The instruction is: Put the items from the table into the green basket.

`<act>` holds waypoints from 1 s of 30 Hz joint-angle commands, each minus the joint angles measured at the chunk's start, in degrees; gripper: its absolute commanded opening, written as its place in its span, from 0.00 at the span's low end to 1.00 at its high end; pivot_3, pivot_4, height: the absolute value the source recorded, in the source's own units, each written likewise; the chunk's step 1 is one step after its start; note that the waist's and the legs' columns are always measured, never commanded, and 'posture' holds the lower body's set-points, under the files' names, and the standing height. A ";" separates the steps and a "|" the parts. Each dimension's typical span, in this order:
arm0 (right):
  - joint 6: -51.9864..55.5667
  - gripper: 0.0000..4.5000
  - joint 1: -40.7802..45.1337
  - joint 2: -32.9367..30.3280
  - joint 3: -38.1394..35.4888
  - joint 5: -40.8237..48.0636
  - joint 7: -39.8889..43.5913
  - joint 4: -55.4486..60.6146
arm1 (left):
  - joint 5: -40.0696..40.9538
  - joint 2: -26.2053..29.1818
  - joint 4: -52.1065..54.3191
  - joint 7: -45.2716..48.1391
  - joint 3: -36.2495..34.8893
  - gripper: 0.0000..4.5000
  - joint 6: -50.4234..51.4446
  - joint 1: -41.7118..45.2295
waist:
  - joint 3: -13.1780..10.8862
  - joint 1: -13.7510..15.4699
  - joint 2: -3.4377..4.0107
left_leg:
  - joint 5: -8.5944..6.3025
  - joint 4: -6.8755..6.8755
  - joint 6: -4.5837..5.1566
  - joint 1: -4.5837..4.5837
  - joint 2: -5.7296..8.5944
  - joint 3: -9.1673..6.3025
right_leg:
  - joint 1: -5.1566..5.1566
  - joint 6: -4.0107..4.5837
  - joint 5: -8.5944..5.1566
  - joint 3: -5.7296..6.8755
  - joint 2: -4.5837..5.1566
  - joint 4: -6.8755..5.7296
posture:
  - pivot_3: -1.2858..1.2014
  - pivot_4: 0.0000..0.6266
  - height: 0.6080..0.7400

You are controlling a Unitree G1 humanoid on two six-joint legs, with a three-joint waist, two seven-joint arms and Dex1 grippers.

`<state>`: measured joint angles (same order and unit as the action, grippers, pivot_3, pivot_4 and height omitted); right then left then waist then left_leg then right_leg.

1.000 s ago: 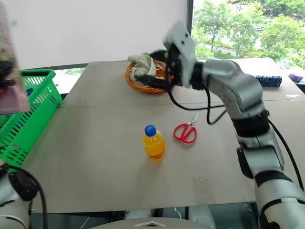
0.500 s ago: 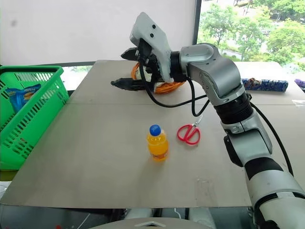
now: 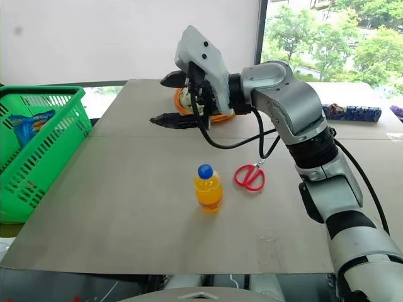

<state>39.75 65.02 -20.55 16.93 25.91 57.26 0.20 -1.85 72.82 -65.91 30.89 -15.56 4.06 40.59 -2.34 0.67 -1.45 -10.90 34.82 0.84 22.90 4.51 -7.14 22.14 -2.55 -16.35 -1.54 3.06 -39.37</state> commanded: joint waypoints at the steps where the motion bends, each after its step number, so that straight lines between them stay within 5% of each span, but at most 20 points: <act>1: -0.46 1.00 -0.21 -0.75 -1.93 -0.06 0.38 2.43 | 2.63 -0.73 5.86 1.83 -1.32 0.98 -2.70 0.07 | 0.00 0.20 0.00 | 0.00 0.03 0.00 0.00 0.00 0.01 | 0.00 0.00 0.00 0.00 0.01 -0.03 | 0.55 0.00 1.00; 11: 0.12 1.00 -1.19 -1.77 -2.43 -0.20 -0.11 3.28 | 5.42 -5.72 20.80 4.55 -0.84 0.98 3.05 -2.91 | 0.00 -0.09 0.00 | 0.04 0.12 -0.05 -0.01 -0.03 0.06 | 0.06 0.01 0.00 -0.09 0.01 -0.21 | 0.54 0.00 1.00; 15: 1.57 1.00 -2.98 -3.78 -3.99 0.76 -0.50 5.14 | 20.92 -12.41 46.47 14.34 -4.31 0.98 20.63 -9.05 | -0.02 0.02 0.03 | 0.04 0.12 -0.05 0.00 -0.03 0.07 | 0.06 0.02 -0.01 -0.09 0.06 -0.24 | 0.54 0.00 1.00; 22: 4.81 1.00 -12.90 -13.03 -10.44 6.05 2.47 14.33 | 43.08 -21.75 83.70 14.64 -6.97 0.98 44.51 -26.18 | -0.01 -1.44 0.03 | -0.01 0.22 0.02 0.08 -0.06 0.07 | 0.00 0.02 0.00 -0.39 0.10 -0.03 | 0.51 0.00 1.00; 30: 10.87 1.00 -31.33 -29.05 -21.12 14.64 6.22 26.75 | 57.52 -22.73 95.94 17.27 -6.96 0.98 52.94 -36.84 | -0.40 -3.16 0.78 | -0.04 0.27 0.06 -0.05 -0.41 0.35 | -0.10 0.19 -0.15 -0.54 -0.08 -0.03 | 0.49 0.00 1.00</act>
<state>49.85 35.08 -47.87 -1.18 37.92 62.24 23.28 54.21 49.26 27.29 47.45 -22.95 56.62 4.26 -2.74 -2.49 -0.67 -10.94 35.10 0.90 22.84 4.00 -6.73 21.91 -2.24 -16.59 -2.01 2.95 -39.28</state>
